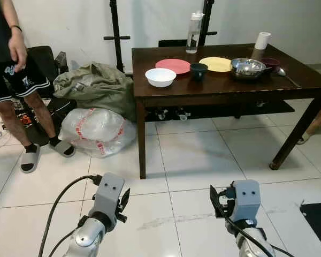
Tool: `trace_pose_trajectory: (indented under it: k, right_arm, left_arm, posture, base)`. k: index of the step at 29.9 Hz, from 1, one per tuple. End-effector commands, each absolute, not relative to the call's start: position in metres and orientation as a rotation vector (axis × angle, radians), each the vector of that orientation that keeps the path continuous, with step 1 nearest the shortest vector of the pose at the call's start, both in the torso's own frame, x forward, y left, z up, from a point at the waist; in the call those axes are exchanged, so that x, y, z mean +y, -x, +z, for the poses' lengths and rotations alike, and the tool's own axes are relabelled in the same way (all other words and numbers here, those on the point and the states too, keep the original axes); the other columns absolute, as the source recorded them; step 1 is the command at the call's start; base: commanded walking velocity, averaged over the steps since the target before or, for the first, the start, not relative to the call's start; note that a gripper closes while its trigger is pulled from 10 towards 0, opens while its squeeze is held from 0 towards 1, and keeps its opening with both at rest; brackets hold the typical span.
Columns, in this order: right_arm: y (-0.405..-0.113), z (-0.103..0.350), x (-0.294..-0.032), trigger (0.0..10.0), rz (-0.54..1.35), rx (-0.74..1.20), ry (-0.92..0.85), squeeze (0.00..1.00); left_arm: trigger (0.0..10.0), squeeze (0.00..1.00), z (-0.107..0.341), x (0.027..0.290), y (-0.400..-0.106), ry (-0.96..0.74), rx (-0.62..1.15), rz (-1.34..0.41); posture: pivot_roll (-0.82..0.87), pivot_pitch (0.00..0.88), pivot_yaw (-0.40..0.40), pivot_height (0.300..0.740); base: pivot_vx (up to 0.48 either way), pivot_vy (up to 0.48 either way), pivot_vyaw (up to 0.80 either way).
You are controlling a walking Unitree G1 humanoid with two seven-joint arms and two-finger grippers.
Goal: Setting the table
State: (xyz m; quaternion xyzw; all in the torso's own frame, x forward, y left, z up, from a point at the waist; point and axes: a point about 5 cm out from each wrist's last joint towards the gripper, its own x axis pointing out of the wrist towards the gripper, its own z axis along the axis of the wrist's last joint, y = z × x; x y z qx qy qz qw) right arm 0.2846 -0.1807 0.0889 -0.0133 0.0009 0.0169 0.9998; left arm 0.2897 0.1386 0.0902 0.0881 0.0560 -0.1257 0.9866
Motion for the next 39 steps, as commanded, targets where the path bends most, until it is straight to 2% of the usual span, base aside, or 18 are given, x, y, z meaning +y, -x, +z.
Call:
trace_pose_trajectory:
  k: [1, 16, 39]
  right_arm:
    - [-0.2832, 0.0839, -0.1816, 10.0, 0.025, 0.021, -0.005, 0.00]
    - [-0.2835, 0.0847, -0.1827, 10.0, -0.001, 0.021, -0.023, 0.00]
    - [-0.2837, 0.0837, -0.1825, 10.0, -0.008, 0.018, -0.031, 0.00]
  left_arm:
    - [10.0, 0.00, 0.0834, 0.1385, -0.2857, -0.176, 0.137, -0.249]
    - [10.0, 0.00, 0.0829, 0.1413, -0.2842, -0.178, 0.143, -0.227]
    - [10.0, 0.00, 0.0856, 0.1466, -0.2912, -0.200, 0.142, -0.178]
  posture:
    - [0.04, 0.073, 0.073, 0.740]
    - [0.03, 0.101, 0.072, 0.740]
    - [0.04, 0.084, 0.088, 0.740]
  base:
    - [0.000, 0.000, 0.50]
    - [0.000, 0.000, 0.77]
    - [0.000, 0.000, 0.79]
